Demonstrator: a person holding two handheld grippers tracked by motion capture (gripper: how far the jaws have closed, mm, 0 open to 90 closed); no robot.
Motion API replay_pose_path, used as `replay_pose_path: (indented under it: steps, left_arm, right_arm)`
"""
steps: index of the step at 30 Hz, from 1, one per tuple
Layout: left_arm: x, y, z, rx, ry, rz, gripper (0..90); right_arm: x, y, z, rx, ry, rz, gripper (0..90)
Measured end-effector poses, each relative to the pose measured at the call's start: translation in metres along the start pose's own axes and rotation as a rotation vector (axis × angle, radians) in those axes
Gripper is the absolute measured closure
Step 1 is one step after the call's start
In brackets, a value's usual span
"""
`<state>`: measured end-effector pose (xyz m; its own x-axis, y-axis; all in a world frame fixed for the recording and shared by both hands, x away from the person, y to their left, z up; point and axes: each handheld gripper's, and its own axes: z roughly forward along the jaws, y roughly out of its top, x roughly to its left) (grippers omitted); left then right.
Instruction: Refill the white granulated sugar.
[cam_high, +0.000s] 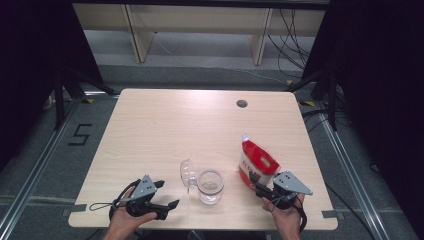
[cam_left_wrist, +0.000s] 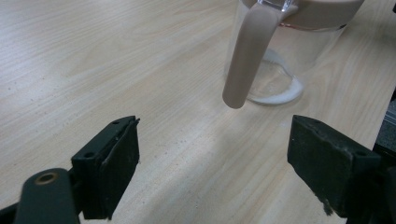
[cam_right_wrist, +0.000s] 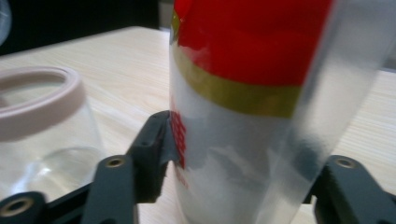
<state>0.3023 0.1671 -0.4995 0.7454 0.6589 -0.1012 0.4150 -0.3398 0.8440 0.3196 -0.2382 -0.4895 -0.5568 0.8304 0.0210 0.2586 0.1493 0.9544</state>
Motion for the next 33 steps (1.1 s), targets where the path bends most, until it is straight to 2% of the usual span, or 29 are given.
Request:
replay_pose_path:
  steps: [1,3,4,5,7,8,9,10,12,13,15,16,17,18,20,21,22,23,25,26,27,28,31,32,33]
  left_arm:
    - [0.0,0.0,0.0,0.016,0.002,0.005,16.5]
    - [-0.001,-0.001,0.001,0.011,-0.004,0.005,16.5]
    - [-0.001,-0.001,0.001,0.014,-0.006,0.014,16.5]
    - [-0.001,-0.001,0.001,0.013,-0.007,0.012,16.5]
    - [-0.001,-0.001,0.001,0.01,-0.004,0.005,16.5]
    - [-0.001,-0.002,0.001,0.012,-0.003,0.003,16.5]
    - [-0.001,-0.002,0.002,0.007,-0.003,-0.003,16.5]
    - [-0.001,-0.002,0.002,0.007,-0.003,-0.002,16.5]
    - [-0.001,-0.002,0.001,0.012,0.0,0.006,16.5]
    - [-0.001,-0.002,0.003,0.0,-0.005,0.011,16.5]
    - [-0.001,-0.002,0.002,0.016,-0.005,0.018,16.5]
    - [0.001,-0.001,0.002,0.023,-0.003,0.039,16.5]
    - [0.001,-0.001,0.002,0.029,0.001,0.037,16.5]
    - [0.0,-0.002,0.002,0.029,0.003,0.024,16.5]
    - [-0.002,-0.002,0.003,0.017,-0.007,0.013,16.5]
    - [-0.001,-0.001,0.002,0.025,-0.008,0.033,16.5]
    - [-0.001,-0.001,0.003,0.018,-0.009,0.027,16.5]
    - [-0.001,-0.001,0.003,0.018,-0.009,0.024,16.5]
    - [-0.001,-0.002,0.003,0.025,-0.006,0.029,16.5]
    - [-0.001,-0.002,0.003,0.025,-0.008,0.018,16.5]
    - [-0.002,-0.002,0.004,0.02,-0.008,0.009,16.5]
    - [-0.002,-0.002,0.004,0.02,-0.01,0.018,16.5]
    - [-0.002,-0.002,0.004,0.009,-0.012,0.01,16.5]
    - [-0.003,-0.002,0.003,0.017,-0.008,0.005,16.5]
    - [-0.003,-0.002,0.004,0.012,-0.009,-0.003,16.5]
  right_arm:
    - [-0.002,0.0,0.001,-0.005,0.007,0.004,41.8]
    - [-0.007,-0.001,0.004,-0.017,0.044,-0.014,36.7]
    - [-0.005,-0.001,0.004,-0.019,0.041,0.011,35.6]
    - [-0.007,-0.001,0.006,-0.013,0.059,-0.028,33.5]
    - [-0.007,-0.002,0.01,-0.038,0.072,-0.047,30.9]
    - [-0.009,-0.004,0.012,-0.058,0.094,-0.033,28.9]
    - [-0.008,-0.005,0.013,-0.054,0.079,-0.023,26.6]
    - [-0.01,-0.006,0.015,-0.061,0.075,-0.053,25.5]
    - [-0.011,-0.008,0.016,-0.073,0.061,-0.035,24.2]
    - [-0.014,-0.009,0.017,-0.073,0.076,-0.041,23.8]
    - [-0.012,-0.01,0.017,-0.074,0.041,-0.025,23.5]
    - [-0.013,-0.01,0.017,-0.067,0.042,-0.038,23.6]
    - [-0.015,-0.012,0.019,-0.081,0.086,-0.029,23.3]
    - [-0.013,-0.014,0.019,-0.073,0.051,-0.01,22.5]
    - [-0.012,-0.016,0.02,-0.07,0.075,-0.016,19.8]
    - [-0.012,-0.017,0.022,-0.092,0.08,-0.022,18.9]
    - [-0.012,-0.017,0.021,-0.081,0.086,-0.033,18.5]
    - [-0.013,-0.017,0.022,-0.087,0.097,-0.029,18.7]
    - [-0.012,-0.018,0.022,-0.087,0.076,-0.021,20.8]
    - [-0.016,-0.019,0.023,-0.08,0.072,-0.048,22.2]
    - [-0.015,-0.021,0.024,-0.102,0.078,-0.039,23.9]
    - [-0.016,-0.021,0.024,-0.076,0.085,-0.045,24.7]
    - [-0.017,-0.021,0.024,-0.074,0.067,-0.048,27.6]
    - [-0.015,-0.021,0.023,-0.071,0.063,-0.025,28.7]
    - [-0.017,-0.021,0.023,-0.074,0.063,-0.046,30.2]
